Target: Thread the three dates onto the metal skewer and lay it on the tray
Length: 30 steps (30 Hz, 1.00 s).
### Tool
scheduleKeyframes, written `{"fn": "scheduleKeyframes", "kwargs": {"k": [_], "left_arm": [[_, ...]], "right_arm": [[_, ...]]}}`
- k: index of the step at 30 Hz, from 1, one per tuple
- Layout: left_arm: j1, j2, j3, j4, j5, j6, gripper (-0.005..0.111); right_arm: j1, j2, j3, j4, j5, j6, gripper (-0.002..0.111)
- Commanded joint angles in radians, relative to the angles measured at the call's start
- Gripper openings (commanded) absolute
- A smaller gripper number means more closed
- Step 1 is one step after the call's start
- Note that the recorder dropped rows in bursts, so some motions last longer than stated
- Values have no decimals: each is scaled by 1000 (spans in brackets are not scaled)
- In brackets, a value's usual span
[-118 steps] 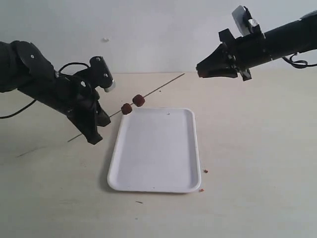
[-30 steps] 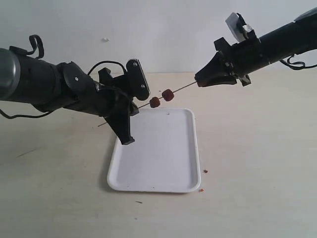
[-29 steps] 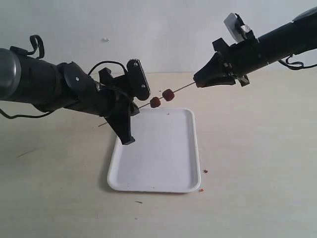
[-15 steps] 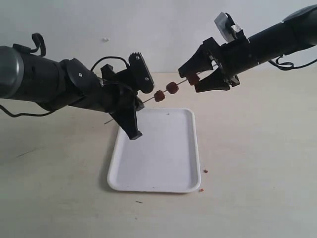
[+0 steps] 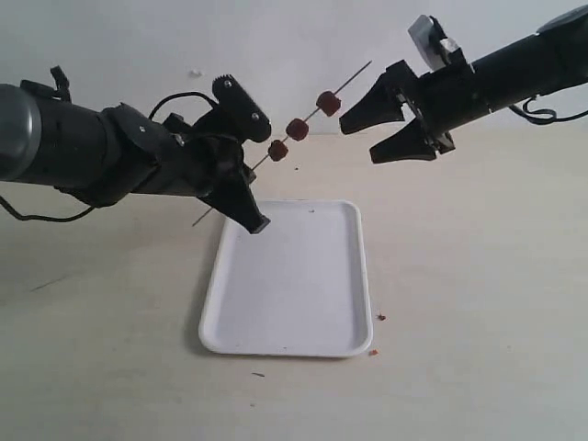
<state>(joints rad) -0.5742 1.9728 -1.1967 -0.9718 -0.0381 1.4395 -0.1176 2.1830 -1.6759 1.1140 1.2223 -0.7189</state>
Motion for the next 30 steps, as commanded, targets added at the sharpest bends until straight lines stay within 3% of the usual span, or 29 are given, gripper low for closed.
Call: {"fn": "scheduleKeyframes", "kwargs": {"k": [1, 4, 7, 10, 15, 20, 23, 30], "left_arm": [[5, -5, -7, -71, 78, -12, 0], [5, -5, -10, -109, 188, -93, 0], [5, -5, -19, -107, 303, -297, 0], [5, -5, -19, -10, 408, -514, 0], [5, 8, -19, 131, 454, -835, 0], [5, 41, -39, 162, 533, -1034, 0], [5, 48, -62, 162, 584, -1153, 0], [7, 128, -79, 96, 652, -1254, 3]], "right_arm": [[-51, -60, -7, -3, -1, 6, 68], [-81, -98, -7, -8, -1, 6, 48], [-92, -139, -7, -29, -1, 6, 24], [-85, -178, -7, -112, -1, -18, 0], [-41, -258, 10, -194, -132, -14, 0], [111, -463, 209, -353, -540, 39, 0], [178, -564, 315, -413, -693, 82, 0], [222, -661, 373, -407, -717, 94, 0]]}}
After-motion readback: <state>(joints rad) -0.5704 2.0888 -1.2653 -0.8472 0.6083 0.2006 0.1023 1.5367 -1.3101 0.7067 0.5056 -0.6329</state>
